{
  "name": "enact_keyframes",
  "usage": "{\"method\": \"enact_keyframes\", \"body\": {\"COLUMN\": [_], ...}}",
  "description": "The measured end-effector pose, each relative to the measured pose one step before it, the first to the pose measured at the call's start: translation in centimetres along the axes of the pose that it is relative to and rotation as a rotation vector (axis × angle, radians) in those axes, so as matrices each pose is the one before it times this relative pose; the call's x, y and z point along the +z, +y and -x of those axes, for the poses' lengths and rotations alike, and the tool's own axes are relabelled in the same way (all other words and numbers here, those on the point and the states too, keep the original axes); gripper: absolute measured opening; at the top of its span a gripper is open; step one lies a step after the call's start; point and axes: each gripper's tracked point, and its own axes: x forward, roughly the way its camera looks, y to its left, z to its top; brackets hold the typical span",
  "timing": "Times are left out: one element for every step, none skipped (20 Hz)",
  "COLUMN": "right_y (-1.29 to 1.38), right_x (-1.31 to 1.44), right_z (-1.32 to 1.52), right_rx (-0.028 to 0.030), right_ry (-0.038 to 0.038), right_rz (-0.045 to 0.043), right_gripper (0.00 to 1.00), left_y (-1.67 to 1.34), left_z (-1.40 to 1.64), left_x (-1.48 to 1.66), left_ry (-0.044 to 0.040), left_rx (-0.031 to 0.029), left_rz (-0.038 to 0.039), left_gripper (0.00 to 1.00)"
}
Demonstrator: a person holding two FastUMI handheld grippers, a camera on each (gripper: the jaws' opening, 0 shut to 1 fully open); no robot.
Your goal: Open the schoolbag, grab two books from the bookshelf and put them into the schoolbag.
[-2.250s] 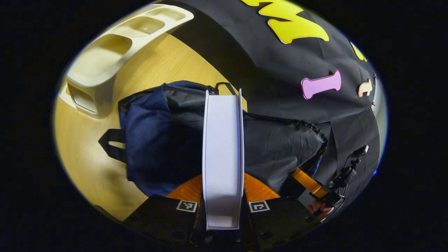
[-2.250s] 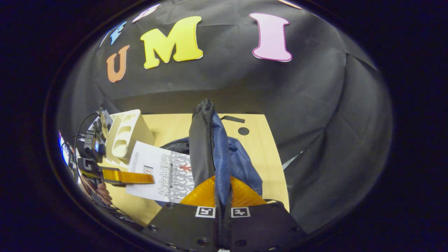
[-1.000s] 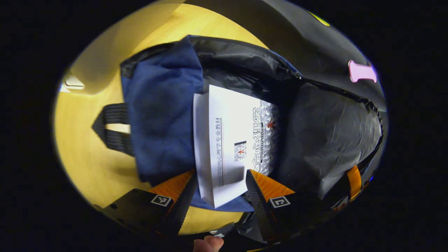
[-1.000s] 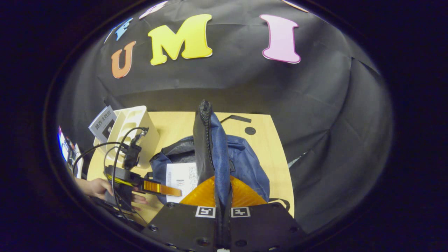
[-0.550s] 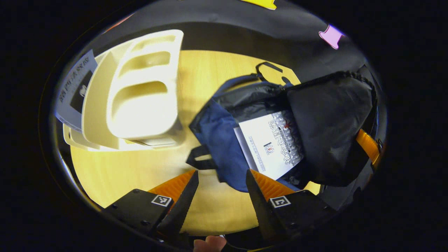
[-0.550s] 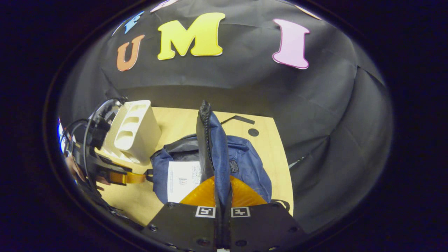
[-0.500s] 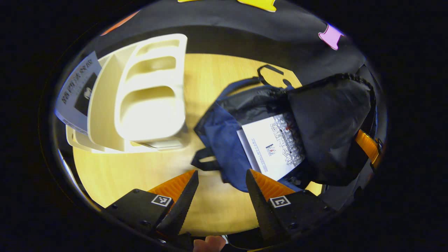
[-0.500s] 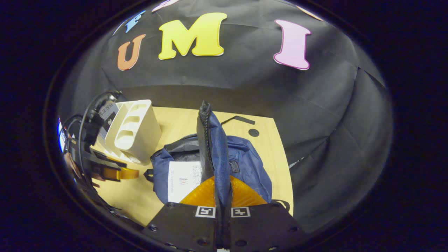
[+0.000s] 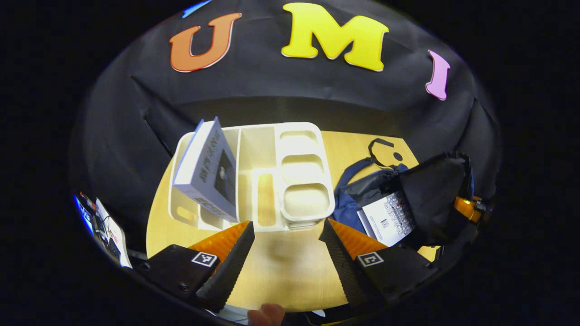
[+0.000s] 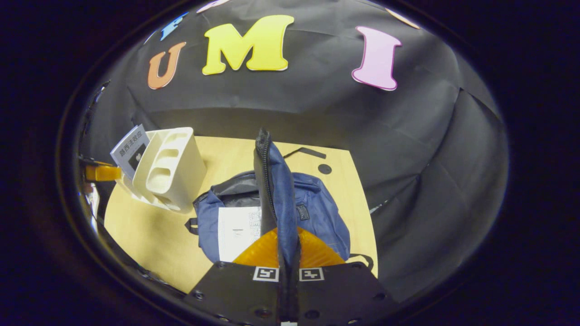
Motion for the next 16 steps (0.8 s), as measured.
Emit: {"method": "enact_keyframes", "body": {"right_y": [0.077, -0.003, -0.032, -0.072, -0.092, 0.019, -0.023, -0.068, -0.095, -0.167, -0.119, -0.078, -0.057, -0.032, -0.119, -0.060], "right_x": [0.066, 0.112, 0.059, 0.110, 0.085, 0.040, -0.021, -0.009, -0.009, 0.048, -0.078, -0.071, -0.114, -0.036, -0.040, 0.054], "right_z": [-0.090, -0.055, -0.005, -0.052, -0.017, -0.036, -0.002, 0.027, 0.031, 0.050, 0.012, 0.062, 0.027, -0.020, 0.023, -0.032], "right_rx": [-0.00146, -0.00078, -0.00164, -0.00440, -0.00396, -0.00033, 0.00054, 0.00052, -0.00002, -0.00237, 0.00007, 0.00094, 0.00250, -0.00111, -0.00191, -0.00156], "right_ry": [0.00351, 0.00391, 0.00276, 0.00026, -0.00215, -0.00016, 0.00131, 0.00216, -0.00019, 0.00019, -0.00010, 0.00287, 0.00282, 0.00230, 0.00180, 0.00076], "right_rz": [0.00303, 0.00194, 0.00436, 0.00938, 0.01031, 0.00481, -0.00126, -0.00696, -0.00914, -0.00905, -0.01317, -0.01172, -0.00963, -0.00375, -0.00230, -0.00344], "right_gripper": [0.01, 0.01, 0.01, 0.01, 0.01, 0.01, 0.01, 0.01, 0.01, 0.01, 0.01, 0.01, 0.01, 0.02, 0.02, 0.02], "left_y": [1.072, 1.034, 1.126, 1.086, 1.300, 1.423, 1.211, 0.795, 0.364, 0.077, 0.363, 0.912, 0.764, 0.417, 0.149, -0.012], "left_z": [0.832, 0.813, 0.585, 0.422, 0.389, 0.068, -0.203, -0.139, -0.185, -0.274, -0.374, -0.959, -0.701, -0.913, -0.659, -0.682], "left_x": [1.059, 0.987, 1.096, 1.170, 1.218, 1.231, 1.031, 0.607, 0.266, 0.234, 0.390, 0.665, 0.429, 0.287, -0.204, -0.293], "left_ry": [-0.00708, -0.00391, -0.00135, -0.00090, 0.00282, -0.00097, 0.00773, 0.02056, 0.03823, 0.04298, 0.03115, 0.02640, 0.02276, 0.02774, 0.03913, 0.04202], "left_rx": [-0.00522, -0.00561, -0.00135, -0.00112, 0.00784, 0.01508, 0.01117, -0.00475, -0.01617, -0.02567, -0.01188, 0.00074, 0.01368, 0.00144, -0.00237, -0.00793], "left_rz": [0.01139, 0.01297, 0.01234, 0.00968, 0.00701, -0.00278, -0.00917, -0.00349, 0.01304, 0.01599, 0.01523, -0.00036, -0.00761, -0.01137, -0.00402, 0.00341], "left_gripper": [0.96, 0.96, 0.96, 0.96, 0.96, 0.96, 0.96, 0.96, 1.00, 0.97, 0.97, 0.98, 0.98, 0.98, 0.97, 0.97]}}
